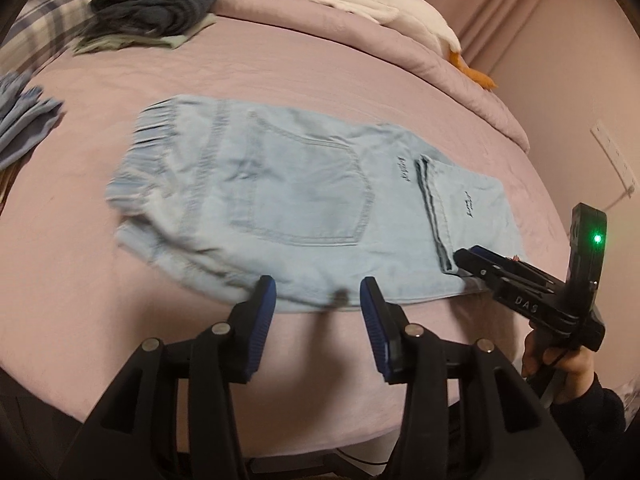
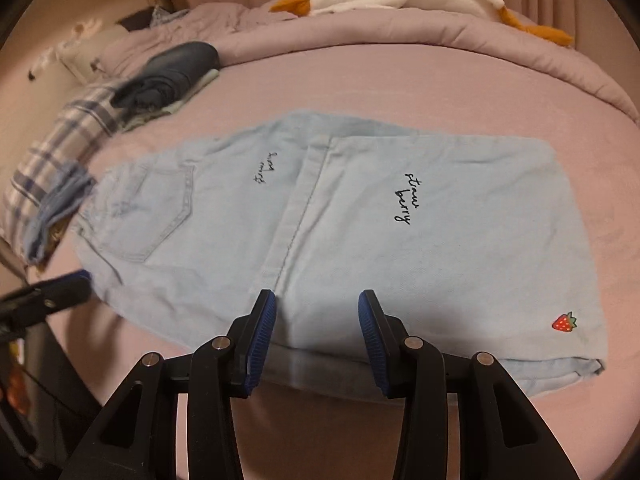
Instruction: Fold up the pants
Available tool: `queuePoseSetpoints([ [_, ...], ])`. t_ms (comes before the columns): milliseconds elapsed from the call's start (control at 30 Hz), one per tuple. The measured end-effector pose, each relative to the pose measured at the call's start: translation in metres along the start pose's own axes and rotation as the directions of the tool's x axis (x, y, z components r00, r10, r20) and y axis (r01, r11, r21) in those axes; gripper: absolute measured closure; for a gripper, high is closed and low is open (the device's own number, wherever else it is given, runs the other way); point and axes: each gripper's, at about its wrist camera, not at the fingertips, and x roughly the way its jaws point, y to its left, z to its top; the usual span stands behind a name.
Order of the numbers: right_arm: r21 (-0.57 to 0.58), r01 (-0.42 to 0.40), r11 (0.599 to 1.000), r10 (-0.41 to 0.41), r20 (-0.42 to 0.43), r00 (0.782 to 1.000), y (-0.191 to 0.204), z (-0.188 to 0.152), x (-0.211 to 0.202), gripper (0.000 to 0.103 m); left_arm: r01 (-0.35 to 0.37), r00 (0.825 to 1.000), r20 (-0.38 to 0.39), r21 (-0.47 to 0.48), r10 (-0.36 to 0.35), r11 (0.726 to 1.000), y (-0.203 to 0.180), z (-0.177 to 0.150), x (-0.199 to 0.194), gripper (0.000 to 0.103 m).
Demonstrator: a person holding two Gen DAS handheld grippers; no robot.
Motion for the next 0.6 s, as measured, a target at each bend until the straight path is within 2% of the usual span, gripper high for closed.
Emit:
queuePoseSetpoints([
  [133, 0.023, -0.025, 0.999, 0.025, -0.001, 1.000, -0.002, 0.005, -0.006, 0.060, -0.019, 1.000, 0.014, -0.075, 0.020, 0.997, 0.026, -0.010, -0.011, 0.053],
  [300, 0.026, -0.034, 0.999, 0.034, 0.008, 0.999, 0.004, 0.009, -0.006, 0.060, -0.014, 1.000, -0.010, -0.177, 0.013, 0.984, 0.051, -0.017, -0.008, 0.053],
  [500, 0.018, -0.056, 0.998, 0.056, 0.015, 0.998, 0.017, 0.011, -0.005, 0.060, 0.049, 0.998, -0.012, -0.252, -0.054, 0.966, 0.062, -0.017, -0.007, 0.051],
  [600, 0.008, -0.062, 0.998, 0.062, 0.011, 0.998, 0.024, 0.013, -0.004, 0.060, 0.094, 0.995, 0.003, -0.308, -0.098, 0.947, 0.068, -0.015, -0.006, 0.044],
])
